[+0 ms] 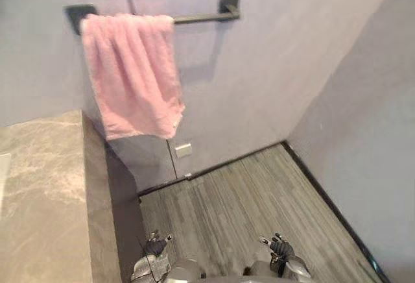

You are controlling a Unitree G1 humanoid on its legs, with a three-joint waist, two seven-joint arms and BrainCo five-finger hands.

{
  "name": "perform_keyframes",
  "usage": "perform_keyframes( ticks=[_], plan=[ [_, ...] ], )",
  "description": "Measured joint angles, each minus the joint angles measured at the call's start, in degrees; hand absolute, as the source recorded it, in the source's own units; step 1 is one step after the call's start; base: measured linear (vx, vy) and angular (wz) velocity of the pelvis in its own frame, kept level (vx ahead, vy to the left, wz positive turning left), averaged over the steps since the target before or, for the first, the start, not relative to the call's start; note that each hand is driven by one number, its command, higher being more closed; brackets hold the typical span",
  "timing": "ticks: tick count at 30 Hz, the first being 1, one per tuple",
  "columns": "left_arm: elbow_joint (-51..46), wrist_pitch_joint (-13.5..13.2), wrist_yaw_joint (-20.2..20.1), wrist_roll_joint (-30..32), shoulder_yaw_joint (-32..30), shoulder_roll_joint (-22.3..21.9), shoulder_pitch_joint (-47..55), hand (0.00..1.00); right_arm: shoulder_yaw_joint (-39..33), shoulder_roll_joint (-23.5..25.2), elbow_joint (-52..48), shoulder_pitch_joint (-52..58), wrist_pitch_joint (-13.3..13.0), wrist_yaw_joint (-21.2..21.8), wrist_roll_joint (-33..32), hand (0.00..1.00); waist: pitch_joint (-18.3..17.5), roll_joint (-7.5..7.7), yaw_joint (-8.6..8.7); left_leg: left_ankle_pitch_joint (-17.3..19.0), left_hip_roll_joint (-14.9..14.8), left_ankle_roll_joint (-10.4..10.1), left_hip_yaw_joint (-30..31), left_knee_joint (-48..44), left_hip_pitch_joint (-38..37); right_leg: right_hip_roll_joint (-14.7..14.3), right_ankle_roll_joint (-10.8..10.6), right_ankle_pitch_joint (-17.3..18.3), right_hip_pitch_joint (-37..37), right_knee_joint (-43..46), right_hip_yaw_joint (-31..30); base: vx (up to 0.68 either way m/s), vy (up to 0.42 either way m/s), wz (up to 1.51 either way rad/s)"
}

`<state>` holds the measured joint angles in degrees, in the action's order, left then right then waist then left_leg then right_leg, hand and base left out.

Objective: Organize washtable

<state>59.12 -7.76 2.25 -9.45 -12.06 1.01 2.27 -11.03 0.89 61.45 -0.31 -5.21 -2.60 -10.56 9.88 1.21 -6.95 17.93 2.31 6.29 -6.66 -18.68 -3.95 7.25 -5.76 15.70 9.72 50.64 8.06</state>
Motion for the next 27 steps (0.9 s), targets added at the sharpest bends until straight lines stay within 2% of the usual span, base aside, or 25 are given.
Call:
perform_keyframes(
  ticks=[1, 3, 5, 6, 7, 8, 9, 10, 11, 12, 13, 14, 16, 18, 19, 20, 21, 22, 24, 27],
  plan=[
    [0.02, 0.01, 0.08, 0.0, -0.04, -0.27, 0.25, 0.0, -0.32, -0.22, 0.0, -0.08, -0.03, 0.17, 0.0, 0.0, 0.09, -0.37, 0.07, -0.01, 0.11, -0.04, 2.38, 1.82, -2.93, -0.41, 1.39, 0.89, 1.57, -3.78, 1.59, 0.5, 0.018, 1.09],
    [0.04, 0.0, 0.17, 0.03, -0.23, -0.56, 0.46, 0.0, -0.39, -0.26, -0.13, -0.38, -0.26, 0.26, 0.0, 0.0, 0.01, -0.6, 0.26, 0.25, 0.11, -0.54, 5.9, 4.34, -5.22, -1.64, 1.95, 0.43, 4.87, -11.72, 1.12, 0.41, -0.036, 1.12],
    [0.04, 0.0, 0.21, 0.04, -1.44, -0.85, 0.62, 0.0, -0.39, -0.25, -0.12, -0.55, -0.6, 0.26, -0.04, 0.0, -0.09, -0.44, 0.25, 1.03, 0.29, -1.94, 9.37, 5.9, -7.0, -3.11, 3.55, -3.34, 6.5, -21.31, -1.67, 0.42, -0.107, 1.1],
    [0.05, 0.0, 0.21, 0.04, -1.93, -0.86, 0.87, 0.0, -0.27, -0.13, -0.08, -0.47, -0.63, 0.22, -0.07, 0.0, -0.22, -0.2, 0.26, 1.53, 0.38, -2.8, 11.12, 6.12, -7.89, -3.33, 4.33, -7.16, 6.48, -25.04, -2.59, 0.47, -0.191, 1.07],
    [0.29, 0.03, 0.29, 0.07, -2.24, -1.51, 1.09, 0.0, -0.19, -0.13, 0.05, -0.52, -0.64, 0.21, -0.1, 0.0, -1.13, -0.56, 0.27, 2.2, -0.61, -3.86, 13.52, 5.93, -8.84, -3.43, 4.43, -9.89, 5.72, -24.47, -2.19, 0.49, -0.202, 1.05],
    [0.62, -0.09, 0.28, 0.15, -2.25, -2.3, 1.41, 0.0, -0.18, -0.51, 0.22, -0.59, -0.55, 0.2, -0.12, 0.0, -2.13, -1.72, -0.16, 1.91, -1.72, -4.36, 14.57, 4.85, -8.08, -3.75, 5.31, -9.33, 5.38, -24.88, -0.4, 0.61, -0.26, 1.06],
    [1.1, -0.04, 0.25, 0.45, -3.29, -3.08, 1.52, 0.0, 0.01, -0.62, 0.19, -0.65, -0.61, 0.15, -0.14, 0.0, -2.71, -3.07, 0.1, 1.32, -2.79, -5.41, 14.57, 1.42, -5.8, -3.91, 6.01, -8.85, 4.49, -25.94, 1.79, 0.59, -0.241, 0.85],
    [1.17, 0.05, 0.25, 0.6, -4.52, -3.39, 0.93, 0.0, 0.33, -0.73, 0.07, -0.65, -0.59, 0.12, -0.31, 0.0, -2.56, -4.16, 0.35, 0.04, -3.26, -7.61, 12.79, -6.22, -2.45, -4.24, 6.26, -8.69, 1.83, -28.71, 3.39, 0.49, -0.205, 0.78],
    [1.17, 0.07, 0.24, 0.66, -5.3, -3.93, 0.79, 0.0, 0.35, -0.74, 0.09, -0.69, -0.51, 0.12, -0.45, 0.0, -2.54, -4.39, 0.57, -1.36, -3.62, -9.49, 11.36, -12.48, 0.14, -4.33, 6.37, -8.62, -0.27, -30.64, 4.26, 0.36, -0.131, 0.6],
    [1.12, 0.06, 0.25, 0.66, -6.24, -4.04, 0.62, 0.0, 0.72, -0.64, 0.13, -0.46, -0.32, 0.08, -0.86, 0.0, -1.94, -3.91, 0.26, -2.66, -5.39, -10.24, 8.45, -21.37, 4.27, -4.53, 6.51, -8.53, -3.85, -33.31, 4.76, 0.31, -0.095, 0.41],
    [0.85, -0.05, 0.23, 0.63, -6.1, -3.76, 0.84, 0.0, 1.12, -0.35, 0.26, -0.35, 0.08, -0.03, -1.38, 0.0, -1.74, -3.94, -0.18, -1.28, -8.6, -9.23, 3.06, -28.81, 7.0, -5.05, 6.95, -8.29, -8.3, -35.82, 5.31, 0.44, -0.132, 0.37],
    [0.14, -0.11, 0.18, 0.73, -5.53, -3.54, 1.1, 0.0, 1.2, 0.0, 0.36, -0.22, 0.21, -0.22, -2.22, 0.0, -1.66, -3.77, -0.1, -0.57, -11.22, -9.0, -0.56, -31.38, 9.03, -5.04, 7.16, -8.15, -11.62, -37.25, 6.26, 0.32, -0.089, 0.23],
    [-0.68, -0.29, 0.16, 0.71, -4.58, -3.01, 1.24, 0.0, 1.18, 0.37, 0.05, -0.43, 0.18, -0.55, -2.94, 0.0, -1.49, -3.42, -0.14, -0.43, -13.41, -8.89, -3.25, -28.89, 12.67, -4.55, 7.11, -8.12, -13.91, -39.21, 6.62, 0.25, -0.018, 0.02],
    [-0.8, -0.33, 0.14, 0.72, -3.57, -2.84, 0.83, 0.0, 1.09, 0.5, -0.61, -0.76, 0.19, -0.74, -3.2, 0.0, -1.46, -3.2, -0.01, -0.76, -14.04, -9.32, -3.88, -20.5, 16.27, -3.62, 5.89, -7.42, -14.78, -40.37, 7.57, 0.2, 0.066, -0.06],
    [-0.44, -0.24, 0.15, 0.77, -2.93, -2.8, 0.57, 0.0, 0.88, 0.45, -1.18, -0.41, 0.23, -0.86, -3.44, 0.0, -1.62, -3.71, -0.01, -4.58, -13.84, -10.78, -3.73, -10.87, 16.72, -3.55, 4.31, -6.81, -14.86, -40.31, 7.82, 0.13, 0.14, 0.03],
    [-0.12, -0.26, 0.2, 0.83, -2.23, -3.0, 0.66, 0.0, 0.82, 0.25, -1.19, -0.01, 0.23, -0.86, -3.42, 0.0, -1.9, -4.5, 0.04, -9.84, -13.95, -10.29, -3.14, -6.15, 16.81, -4.05, 3.52, -6.38, -14.97, -40.31, 7.79, 0.18, 0.194, 0.13],
    [-0.07, -0.27, 0.08, 1.18, -1.18, -1.47, 0.16, 0.0, 0.82, 0.81, -0.55, 0.3, 0.73, -0.93, -3.34, 0.0, -1.48, -2.52, 0.01, -9.68, -11.9, -9.58, -3.12, -4.74, 15.25, -2.33, 2.13, -5.67, -15.53, -40.5, 7.15, 0.17, 0.199, 0.17],
    [-0.1, -0.33, -0.07, 1.26, -0.83, -0.14, 0.03, 0.0, 1.14, 1.74, -0.42, 0.18, 0.81, -0.86, -3.31, 0.0, -1.55, -0.05, -0.01, -10.4, -9.67, -8.71, -3.88, -2.08, 14.03, -0.31, 1.6, -5.32, -15.59, -40.52, 7.2, 0.14, 0.142, 0.17],
    [0.13, -0.08, -0.04, 1.31, -0.78, 0.51, -0.11, 0.0, 1.15, 2.27, -0.08, 0.24, 0.8, -0.86, -2.92, 0.0, -2.25, 1.23, 0.04, -10.34, -8.03, -8.27, -4.57, -0.97, 13.19, 1.25, 1.68, -5.5, -15.65, -40.49, 7.14, 0.15, 0.143, 0.05],
    [1.29, -0.05, -0.04, 1.46, 0.27, 1.04, -0.27, 0.0, 1.19, 2.71, 0.16, 0.2, 0.78, -0.82, -2.78, 0.0, -2.69, 1.69, 0.03, -11.23, -5.65, -7.05, -5.54, 3.07, 9.74, 3.12, 1.51, -6.17, -17.01, -40.85, 6.47, 0.11, 0.102, 0.0]
  ],
)
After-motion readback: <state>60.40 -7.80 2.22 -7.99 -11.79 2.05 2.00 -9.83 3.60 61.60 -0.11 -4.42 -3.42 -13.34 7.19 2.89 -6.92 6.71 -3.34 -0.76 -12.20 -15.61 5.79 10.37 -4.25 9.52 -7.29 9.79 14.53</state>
